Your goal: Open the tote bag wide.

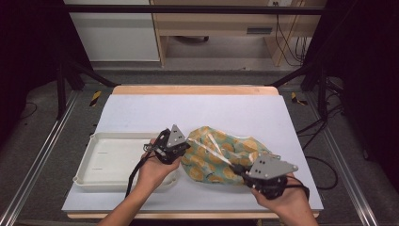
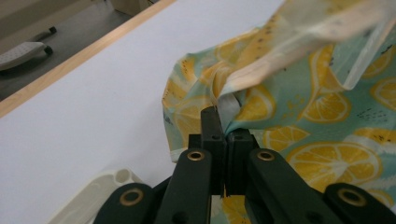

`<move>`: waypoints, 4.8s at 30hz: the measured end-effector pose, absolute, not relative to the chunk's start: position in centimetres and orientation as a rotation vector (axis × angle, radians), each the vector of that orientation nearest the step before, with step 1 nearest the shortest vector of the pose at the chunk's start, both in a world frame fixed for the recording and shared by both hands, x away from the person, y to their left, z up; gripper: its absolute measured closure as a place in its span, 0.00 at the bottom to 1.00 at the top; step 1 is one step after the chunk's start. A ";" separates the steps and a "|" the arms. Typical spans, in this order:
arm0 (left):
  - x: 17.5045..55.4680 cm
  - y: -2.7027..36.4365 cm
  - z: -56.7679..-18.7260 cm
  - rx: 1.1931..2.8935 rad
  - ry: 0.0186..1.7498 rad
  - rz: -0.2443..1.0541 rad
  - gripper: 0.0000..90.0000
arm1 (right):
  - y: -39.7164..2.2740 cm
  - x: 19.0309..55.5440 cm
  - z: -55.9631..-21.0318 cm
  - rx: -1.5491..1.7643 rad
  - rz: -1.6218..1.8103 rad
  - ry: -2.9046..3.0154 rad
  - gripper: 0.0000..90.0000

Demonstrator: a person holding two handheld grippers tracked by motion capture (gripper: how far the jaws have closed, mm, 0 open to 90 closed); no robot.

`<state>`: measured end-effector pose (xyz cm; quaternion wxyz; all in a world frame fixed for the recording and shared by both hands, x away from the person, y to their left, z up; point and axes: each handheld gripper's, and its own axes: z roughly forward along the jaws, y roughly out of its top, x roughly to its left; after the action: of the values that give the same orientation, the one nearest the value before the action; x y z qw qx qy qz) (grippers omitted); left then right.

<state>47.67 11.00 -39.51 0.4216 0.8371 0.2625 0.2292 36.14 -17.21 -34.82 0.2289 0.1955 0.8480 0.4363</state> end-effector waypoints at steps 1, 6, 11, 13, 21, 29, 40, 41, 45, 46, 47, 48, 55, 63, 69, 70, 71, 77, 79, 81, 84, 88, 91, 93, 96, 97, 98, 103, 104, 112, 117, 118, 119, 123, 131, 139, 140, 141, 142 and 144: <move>47.7 11.0 -39.5 2.097 0.657 0.574 0.99 | -17.2 36.1 -34.8 0.538 1.201 2.334 1.00; 47.6 11.9 -38.9 2.041 0.686 0.600 0.99 | -17.5 35.4 -39.3 0.575 1.100 2.426 1.00; 47.0 11.8 -38.9 2.046 0.657 0.579 0.99 | -17.8 35.7 -41.5 0.608 1.055 2.447 1.00; 46.8 11.9 -38.9 2.042 0.645 0.570 0.99 | -17.9 35.8 -41.9 0.610 1.038 2.451 1.00; 44.9 12.7 -39.3 2.033 0.576 0.543 0.99 | -18.5 36.1 -43.0 0.653 1.043 2.410 0.76; 45.0 13.4 -39.5 2.024 0.571 0.546 0.98 | -19.4 34.9 -40.2 0.661 1.101 2.333 0.50; 44.8 13.3 -39.4 2.021 0.528 0.530 0.98 | -20.4 40.0 -34.9 0.683 1.136 2.302 0.48; 44.8 13.4 -39.4 2.023 0.525 0.530 0.98 | -20.4 40.0 -34.9 0.683 1.136 2.302 0.48; 44.8 13.6 -39.3 2.023 0.525 0.527 0.98 | -20.8 44.5 -34.6 0.771 1.069 2.363 0.39; 44.8 13.6 -39.3 2.025 0.521 0.529 0.98 | -20.9 45.2 -34.7 0.795 1.057 2.389 0.39; 44.8 13.6 -39.3 2.025 0.521 0.529 0.98 | -20.9 45.2 -34.7 0.795 1.057 2.389 0.39; 44.8 13.7 -39.4 2.027 0.520 0.528 0.98 | -21.0 46.7 -35.1 0.836 1.039 2.434 0.43; 44.8 13.9 -39.2 2.017 0.522 0.528 0.98 | -20.9 47.2 -36.8 0.848 0.970 2.585 0.43; 44.8 14.0 -38.7 1.994 0.525 0.527 0.98 | -22.0 44.9 -38.7 0.789 0.894 2.654 0.41; 44.8 14.0 -38.3 1.978 0.526 0.516 0.98 | -23.0 43.2 -39.8 0.793 0.882 2.648 0.41; 44.9 13.9 -38.3 1.971 0.528 0.512 0.98 | -23.1 43.0 -40.0 0.792 0.884 2.649 0.43; 44.9 13.9 -38.2 1.966 0.527 0.506 0.98 | -23.3 42.5 -40.5 0.781 0.894 2.646 0.52; 44.8 14.0 -38.1 1.957 0.530 0.488 0.98 | -23.6 41.9 -40.9 0.757 0.927 2.626 0.87; 44.8 14.0 -38.1 1.959 0.528 0.489 0.98 | -23.8 41.7 -40.8 0.759 0.936 2.609 0.96; 44.7 14.1 -38.1 1.961 0.525 0.488 0.98 | -24.0 41.3 -40.6 0.754 0.951 2.571 0.99; 44.1 14.3 -38.2 1.968 0.512 0.483 0.98 | -24.4 40.3 -40.1 0.742 0.975 2.513 1.00; 43.3 14.5 -38.5 1.974 0.486 0.472 0.98 | -24.8 39.0 -39.8 0.725 0.988 2.464 1.00; 42.0 14.7 -39.3 1.991 0.453 0.453 0.99 | -25.0 36.9 -40.2 0.715 1.001 2.436 1.00; 41.7 14.7 -39.7 2.003 0.449 0.451 0.99 | -25.0 36.5 -40.5 0.711 0.992 2.435 1.00; 41.1 14.6 -40.7 2.053 0.430 0.448 0.98 | -25.0 35.6 -41.7 0.703 0.998 2.438 1.00; 41.0 14.6 -41.0 2.069 0.422 0.444 0.97 | -24.9 35.5 -42.0 0.703 0.990 2.445 1.00; 40.9 14.6 -41.2 2.080 0.418 0.434 0.97 | -24.9 35.5 -42.0 0.703 0.990 2.445 1.00; 41.0 15.6 -41.3 2.081 0.450 0.418 0.86 | -24.6 35.3 -42.6 0.693 0.979 2.456 1.00; 41.1 15.8 -41.1 2.076 0.454 0.418 0.83 | -24.6 35.3 -42.7 0.687 0.978 2.457 1.00; 41.0 18.2 -38.9 2.060 0.468 0.463 0.76 | -24.6 35.5 -43.1 0.698 0.967 2.451 1.00; 41.5 18.9 -37.0 2.028 0.495 0.476 0.76 | -24.7 35.4 -43.2 0.699 0.974 2.452 1.00; 41.7 18.2 -36.3 2.027 0.473 0.465 0.75 | -24.5 35.4 -43.2 0.689 0.981 2.454 1.00; 41.7 18.2 -36.3 2.027 0.473 0.465 0.74 | -24.5 35.4 -43.2 0.689 0.981 2.454 1.00; 42.3 15.9 -35.3 2.039 0.409 0.411 0.71 | -24.2 35.2 -42.9 0.667 0.989 2.450 1.00; 43.9 11.0 -36.0 2.143 0.314 0.274 0.65 | -24.0 35.1 -42.2 0.628 1.006 2.456 1.00; 44.9 9.0 -37.7 2.325 0.234 0.230 0.56 | -24.1 35.1 -41.8 0.621 1.010 2.449 1.00; 44.9 8.9 -38.2 2.352 0.237 0.261 0.52 | -24.3 35.1 -41.7 0.622 1.004 2.451 1.00; 44.9 8.9 -38.2 2.352 0.237 0.261 0.52 | -24.3 35.1 -41.7 0.622 1.004 2.451 1.00; 44.9 8.9 -38.4 2.360 0.234 0.257 0.52 | -24.3 35.0 -41.6 0.622 1.003 2.450 1.00; 44.9 9.0 -38.9 2.373 0.229 0.231 0.50 | -24.4 35.1 -41.6 0.623 1.008 2.444 1.00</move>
<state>44.85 9.01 -38.88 0.3647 0.9225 0.0889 0.0897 35.05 -24.40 -41.57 0.2111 0.2243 0.8795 0.3628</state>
